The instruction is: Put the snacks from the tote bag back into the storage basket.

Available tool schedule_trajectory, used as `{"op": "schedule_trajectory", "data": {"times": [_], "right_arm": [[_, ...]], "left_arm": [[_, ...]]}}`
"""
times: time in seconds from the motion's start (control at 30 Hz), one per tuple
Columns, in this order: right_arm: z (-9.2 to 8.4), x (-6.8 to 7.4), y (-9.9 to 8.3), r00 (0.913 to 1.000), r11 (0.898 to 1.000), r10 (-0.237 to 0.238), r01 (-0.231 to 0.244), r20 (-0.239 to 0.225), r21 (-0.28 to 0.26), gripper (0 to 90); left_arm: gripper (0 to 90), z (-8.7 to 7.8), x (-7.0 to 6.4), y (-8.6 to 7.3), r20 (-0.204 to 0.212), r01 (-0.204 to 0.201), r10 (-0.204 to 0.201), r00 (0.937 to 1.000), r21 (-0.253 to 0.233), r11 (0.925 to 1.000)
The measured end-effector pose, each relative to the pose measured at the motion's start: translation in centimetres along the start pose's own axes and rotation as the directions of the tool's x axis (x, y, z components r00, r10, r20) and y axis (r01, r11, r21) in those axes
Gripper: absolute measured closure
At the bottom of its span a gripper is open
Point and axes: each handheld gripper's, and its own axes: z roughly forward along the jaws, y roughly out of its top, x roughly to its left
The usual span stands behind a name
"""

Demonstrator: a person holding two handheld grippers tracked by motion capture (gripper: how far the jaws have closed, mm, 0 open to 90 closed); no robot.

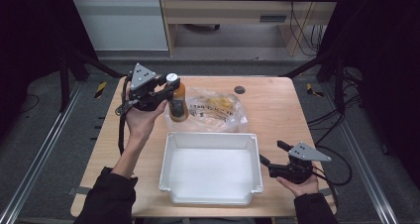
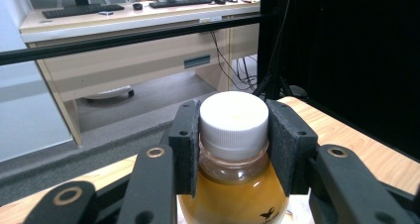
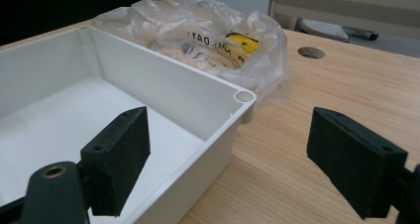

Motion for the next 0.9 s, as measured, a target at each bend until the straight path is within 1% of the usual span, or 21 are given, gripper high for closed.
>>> {"op": "schedule_trajectory", "data": {"times": [0.1, 0.13, 0.23, 0.33, 0.37, 0.4, 0.47, 0.67, 0.7, 0.73, 0.77, 0.8, 0.83, 0.87, 0.9], "right_arm": [[0.0, 0.0, 0.0, 1.0000, 1.000, -0.001, 0.001, 0.000, -0.001, 17.0], [0.0, 0.0, 0.0, 1.0000, 1.000, -0.005, 0.005, 0.000, -0.002, 17.0], [0.0, 0.0, 0.0, 1.0000, 1.000, -0.003, 0.003, 0.000, -0.001, 17.0], [0.0, 0.0, 0.0, 1.0000, 1.000, -0.003, 0.003, 0.000, -0.001, 17.1], [0.0, 0.1, 0.0, 1.0000, 1.000, -0.003, 0.003, 0.000, -0.002, 17.1], [0.0, 0.1, 0.0, 1.0000, 1.000, -0.003, 0.003, 0.000, -0.002, 17.1], [0.0, 0.1, 0.0, 1.0000, 1.000, -0.003, 0.003, 0.001, -0.001, 17.1], [-0.1, 0.1, 0.0, 1.0000, 1.000, -0.005, 0.005, 0.002, -0.001, 17.1], [-0.1, 0.1, 0.0, 1.0000, 1.000, -0.005, 0.005, 0.001, -0.001, 17.1], [-0.1, 0.1, 0.0, 1.0000, 1.000, -0.004, 0.004, 0.001, -0.001, 17.1], [-0.1, 0.1, 0.0, 1.0000, 1.000, -0.005, 0.005, 0.001, -0.002, 17.1], [-0.1, 0.1, 0.0, 1.0000, 1.000, -0.005, 0.005, 0.001, -0.002, 17.1], [-0.1, 0.1, 0.0, 1.0000, 1.000, -0.005, 0.005, 0.001, -0.002, 17.1], [-0.1, 0.1, 0.0, 1.0000, 1.000, -0.005, 0.005, 0.001, -0.001, 17.1], [-0.1, 0.1, 0.0, 1.0000, 1.000, -0.006, 0.006, 0.002, 0.000, 17.1]], "left_arm": [[59.1, -0.4, -0.3, 0.0, 0.007, -0.005, 0.005, 1.0000, -0.003, 1.0000], [59.1, -0.7, -0.5, 0.1, 0.010, -0.013, 0.013, 0.9999, -0.001, 0.9999], [59.1, -1.5, -1.2, -0.1, 0.024, -0.023, 0.023, 0.9995, -0.004, 0.9997], [59.1, -1.9, -1.6, -0.2, 0.032, -0.022, 0.022, 0.9992, -0.007, 0.9997], [59.1, -2.2, -1.9, -0.4, 0.038, -0.035, 0.036, 0.9986, -0.011, 0.9993], [59.1, -2.2, -1.9, -0.4, 0.038, -0.035, 0.036, 0.9986, -0.011, 0.9993], [59.2, -2.6, -2.4, -0.7, 0.047, -0.045, 0.045, 0.9979, -0.009, 0.9990], [59.2, -3.3, -3.1, -1.4, 0.066, -0.045, 0.046, 0.9968, -0.009, 0.9989], [59.2, -3.5, -3.2, -1.6, 0.073, -0.035, 0.034, 0.9967, 0.002, 0.9994], [59.2, -3.6, -3.3, -1.7, 0.075, -0.034, 0.034, 0.9966, 0.001, 0.9994], [59.1, -3.9, -3.5, -2.0, 0.073, -0.045, 0.045, 0.9963, -0.005, 0.9990], [59.1, -3.9, -3.5, -2.0, 0.073, -0.045, 0.045, 0.9963, -0.005, 0.9990], [59.1, -4.0, -3.6, -2.2, 0.078, -0.037, 0.037, 0.9963, 0.005, 0.9993], [59.2, -4.1, -3.6, -2.4, 0.079, -0.039, 0.038, 0.9962, 0.008, 0.9992], [59.2, -4.2, -3.6, -2.6, 0.078, -0.049, 0.049, 0.9957, 0.001, 0.9988]]}}
